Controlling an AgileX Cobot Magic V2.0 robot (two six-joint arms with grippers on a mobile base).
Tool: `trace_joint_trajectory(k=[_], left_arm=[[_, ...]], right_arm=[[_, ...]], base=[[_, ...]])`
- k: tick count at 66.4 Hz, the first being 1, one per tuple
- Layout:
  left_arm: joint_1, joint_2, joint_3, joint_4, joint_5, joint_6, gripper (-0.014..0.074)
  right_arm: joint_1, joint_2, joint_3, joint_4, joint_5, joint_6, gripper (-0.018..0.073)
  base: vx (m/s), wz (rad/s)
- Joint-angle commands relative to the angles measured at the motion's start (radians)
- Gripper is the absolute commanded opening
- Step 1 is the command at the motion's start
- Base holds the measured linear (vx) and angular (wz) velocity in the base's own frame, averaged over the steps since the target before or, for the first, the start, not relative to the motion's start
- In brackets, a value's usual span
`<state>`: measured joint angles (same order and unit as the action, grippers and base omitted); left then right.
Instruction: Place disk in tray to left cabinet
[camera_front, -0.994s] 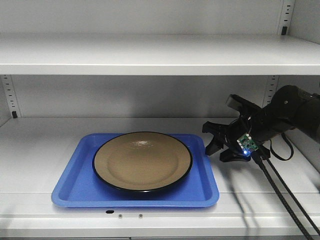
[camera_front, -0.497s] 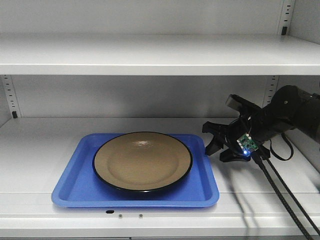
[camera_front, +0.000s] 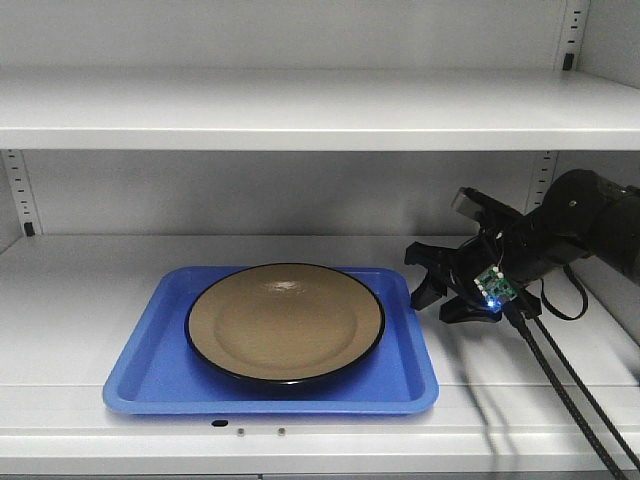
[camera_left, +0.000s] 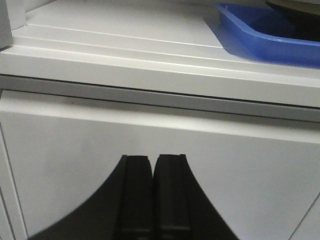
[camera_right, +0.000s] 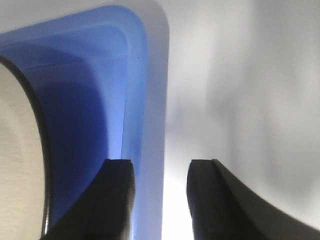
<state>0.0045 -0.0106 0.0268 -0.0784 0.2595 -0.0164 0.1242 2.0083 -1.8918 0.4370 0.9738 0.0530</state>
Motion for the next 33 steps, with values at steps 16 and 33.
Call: trace_joint_trajectory(k=[16,33], left_arm=[[-0.001,-0.003,0.019,-0.004,-0.076,-0.002,-0.0006],[-0.001,-0.003,0.019,-0.004,-0.076,-0.002,-0.0006]], right_arm=[[-0.005,-0.066,-0.035,0.015,-0.044,-0.007,0.0348],[-0.005,-0.066,-0.035,0.015,-0.044,-0.007,0.0348]], base=[[0.00,0.00],[0.00,0.00]])
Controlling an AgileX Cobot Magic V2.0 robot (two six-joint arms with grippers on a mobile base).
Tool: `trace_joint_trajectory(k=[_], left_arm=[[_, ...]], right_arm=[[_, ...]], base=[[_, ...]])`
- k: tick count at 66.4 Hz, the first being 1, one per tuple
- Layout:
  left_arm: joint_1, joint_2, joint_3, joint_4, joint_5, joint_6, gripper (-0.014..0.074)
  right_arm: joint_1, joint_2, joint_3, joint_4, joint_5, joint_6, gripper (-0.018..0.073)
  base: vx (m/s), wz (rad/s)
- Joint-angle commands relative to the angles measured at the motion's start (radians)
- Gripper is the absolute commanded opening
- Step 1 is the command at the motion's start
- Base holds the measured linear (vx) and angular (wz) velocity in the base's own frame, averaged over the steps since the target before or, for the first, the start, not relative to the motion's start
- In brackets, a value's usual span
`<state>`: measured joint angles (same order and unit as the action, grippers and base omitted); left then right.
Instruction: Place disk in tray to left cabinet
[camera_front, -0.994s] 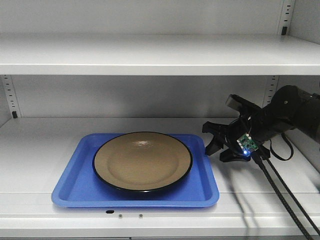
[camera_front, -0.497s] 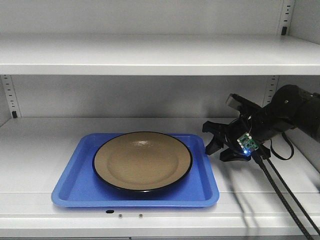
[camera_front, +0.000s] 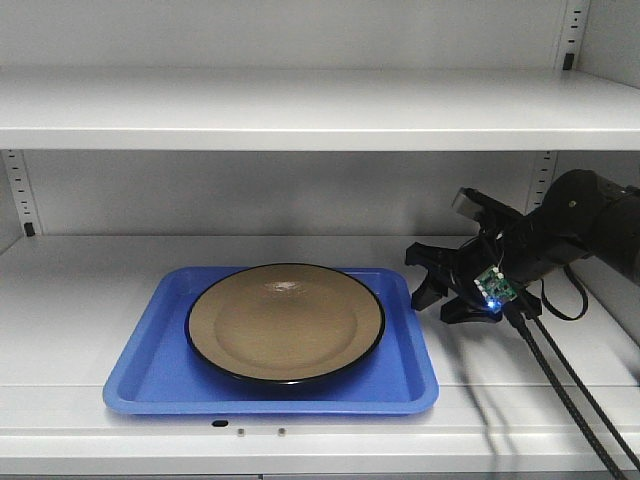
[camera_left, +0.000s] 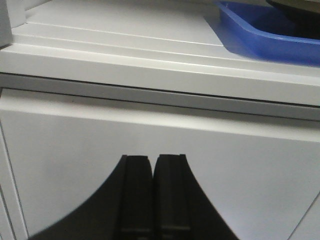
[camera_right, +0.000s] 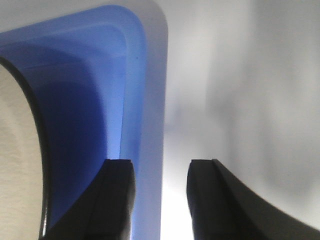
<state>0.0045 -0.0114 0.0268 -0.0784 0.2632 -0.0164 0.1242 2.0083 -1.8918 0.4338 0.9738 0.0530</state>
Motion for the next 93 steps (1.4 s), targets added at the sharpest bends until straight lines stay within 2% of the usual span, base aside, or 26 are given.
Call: trace_joint_trajectory(k=[1,21,31,52,61,79,86,93], left_arm=[[-0.001,-0.002,0.019,-0.004,-0.080,-0.002,-0.0006],[-0.001,-0.002,0.019,-0.004,-0.080,-0.002,-0.0006],[-0.001,-0.002,0.019,-0.004,-0.080,-0.002,-0.0006],[-0.001,-0.002,0.019,-0.004,-0.080,-0.002,-0.0006],[-0.001,-0.002,0.019,-0.004,-0.080,-0.002,-0.0006],[-0.001,-0.002,0.019,-0.004,-0.080,-0.002,-0.0006],[-0.001,-0.002,0.019,-0.004,-0.080,-0.002,-0.0006],[-0.001,-0.002,0.019,-0.004,-0.080,-0.002,-0.0006]], right_arm=[[-0.005,-0.066,-0.035,0.018,-0.044,-0.007,0.0348],[-0.005,-0.076,-0.034,0.014,-0.010,-0.007,0.0348],[-0.005,-0.155,0.088,0.018,-0.049,-0.007,0.0335],[-0.006,-0.616,0.640,-0.117,-0.299,-0.007,0.0239],[-0.006,-0.869,0.861,-0.249,-0.432,-0.007,0.0165],[-0.006,-1.331,1.339,-0.372,-0.694,-0.006,-0.0015],[-0.034,-1.547,1.533,-0.385,-0.822,-0.001,-0.0010],[-0.086,-1.756,1.689,-0.384,-0.865,0.031,-0.0008]], base=[[0.00,0.00],[0.00,0.00],[0.00,0.00],[0.00,0.00],[0.00,0.00],[0.00,0.00],[0.00,0.00],[0.00,0.00]])
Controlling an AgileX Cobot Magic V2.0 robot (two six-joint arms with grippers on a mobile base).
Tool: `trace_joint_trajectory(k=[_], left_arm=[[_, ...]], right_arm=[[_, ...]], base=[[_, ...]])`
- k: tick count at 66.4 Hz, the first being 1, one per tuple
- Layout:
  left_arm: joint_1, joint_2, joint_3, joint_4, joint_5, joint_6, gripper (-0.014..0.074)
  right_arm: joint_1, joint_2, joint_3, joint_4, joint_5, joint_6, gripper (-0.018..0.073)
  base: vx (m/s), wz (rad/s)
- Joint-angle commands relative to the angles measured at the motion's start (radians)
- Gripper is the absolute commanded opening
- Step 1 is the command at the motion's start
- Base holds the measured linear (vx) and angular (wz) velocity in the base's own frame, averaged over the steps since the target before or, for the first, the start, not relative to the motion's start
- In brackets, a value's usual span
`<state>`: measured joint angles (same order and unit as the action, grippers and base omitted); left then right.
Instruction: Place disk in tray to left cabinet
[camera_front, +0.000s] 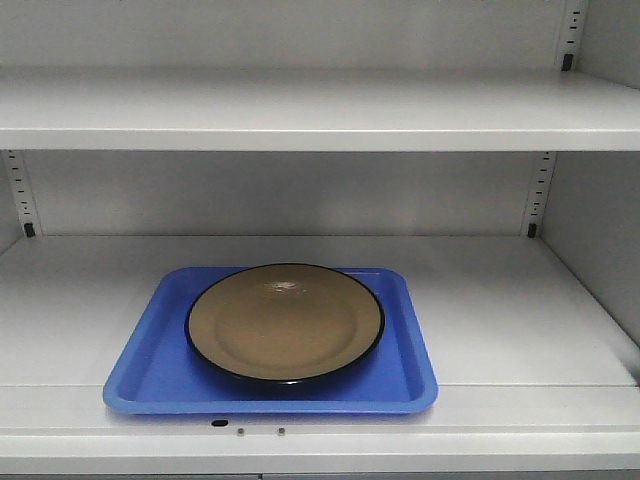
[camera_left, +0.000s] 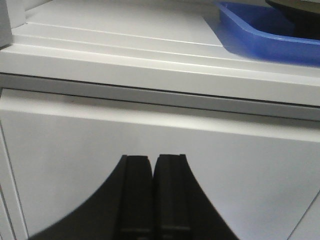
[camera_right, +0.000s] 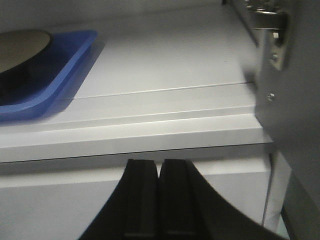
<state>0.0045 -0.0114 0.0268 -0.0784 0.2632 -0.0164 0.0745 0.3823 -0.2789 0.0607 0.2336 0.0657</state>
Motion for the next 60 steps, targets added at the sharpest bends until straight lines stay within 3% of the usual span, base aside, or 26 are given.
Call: trace_joint_trajectory(k=[1,10,15,19,60], left_arm=[[-0.001,-0.002,0.019,-0.004,-0.080,-0.002,-0.0006],[-0.001,-0.002,0.019,-0.004,-0.080,-0.002,-0.0006],[-0.001,-0.006,0.019,-0.004,-0.079,-0.002,-0.0006],[-0.001,-0.008,0.019,-0.004,-0.080,-0.002,-0.0006],[-0.001,-0.002,0.019,-0.004,-0.083,-0.002,-0.0006]], right_arm=[[-0.041,-0.159,0.095,-0.012,-0.125,0.024,-0.0008],[-0.052,-0.424,0.274,-0.083,-0.121,0.032,-0.0008],[-0.049,-0.381,0.335,-0.119,-0.186,0.039,-0.0008],[-0.049,-0.360,0.329,-0.132,-0.141,0.050,-0.0007],[-0.048,-0.345,0.329,-0.136,-0.170,0.049,-0.0007]], base=[[0.00,0.00],[0.00,0.00],[0.00,0.00],[0.00,0.00],[0.00,0.00]])
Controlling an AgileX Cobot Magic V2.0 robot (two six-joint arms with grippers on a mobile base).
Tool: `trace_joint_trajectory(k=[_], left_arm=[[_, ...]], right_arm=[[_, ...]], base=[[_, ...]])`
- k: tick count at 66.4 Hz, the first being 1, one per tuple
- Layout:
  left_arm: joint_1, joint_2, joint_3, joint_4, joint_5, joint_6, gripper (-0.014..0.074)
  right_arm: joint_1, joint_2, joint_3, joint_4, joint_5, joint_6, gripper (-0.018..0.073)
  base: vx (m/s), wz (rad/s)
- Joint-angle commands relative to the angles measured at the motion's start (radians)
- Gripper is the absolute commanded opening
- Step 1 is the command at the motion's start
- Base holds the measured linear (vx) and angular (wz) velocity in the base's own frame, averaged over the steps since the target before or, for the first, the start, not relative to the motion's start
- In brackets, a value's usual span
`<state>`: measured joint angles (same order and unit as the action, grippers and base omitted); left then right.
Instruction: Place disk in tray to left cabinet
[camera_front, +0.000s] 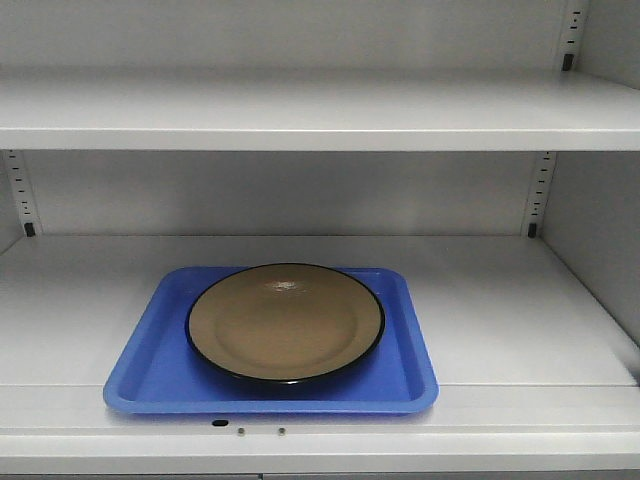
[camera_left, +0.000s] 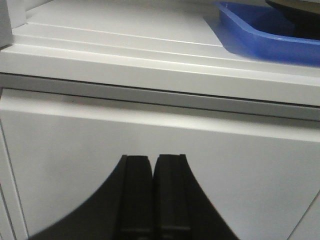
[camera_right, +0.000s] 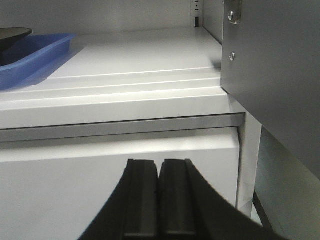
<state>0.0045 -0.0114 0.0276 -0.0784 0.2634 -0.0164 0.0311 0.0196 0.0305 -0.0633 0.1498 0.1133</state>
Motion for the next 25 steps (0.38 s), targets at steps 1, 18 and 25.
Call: trace_joint_trajectory(k=[1,18,25], left_arm=[[-0.001,-0.002,0.018,-0.004,-0.083,-0.002,-0.0006],[-0.001,-0.002,0.018,-0.004,-0.083,-0.002,-0.0006],[-0.001,-0.002,0.018,-0.004,-0.083,-0.002,-0.0006]], right_arm=[[-0.005,0.018,0.020,-0.012,-0.087,0.001,-0.0007],[-0.005,0.018,0.020,-0.012,-0.087,0.001,-0.0007],[-0.005,0.018,0.020,-0.012,-0.087,0.001,-0.0007]], base=[[0.00,0.00],[0.00,0.00],[0.00,0.00]])
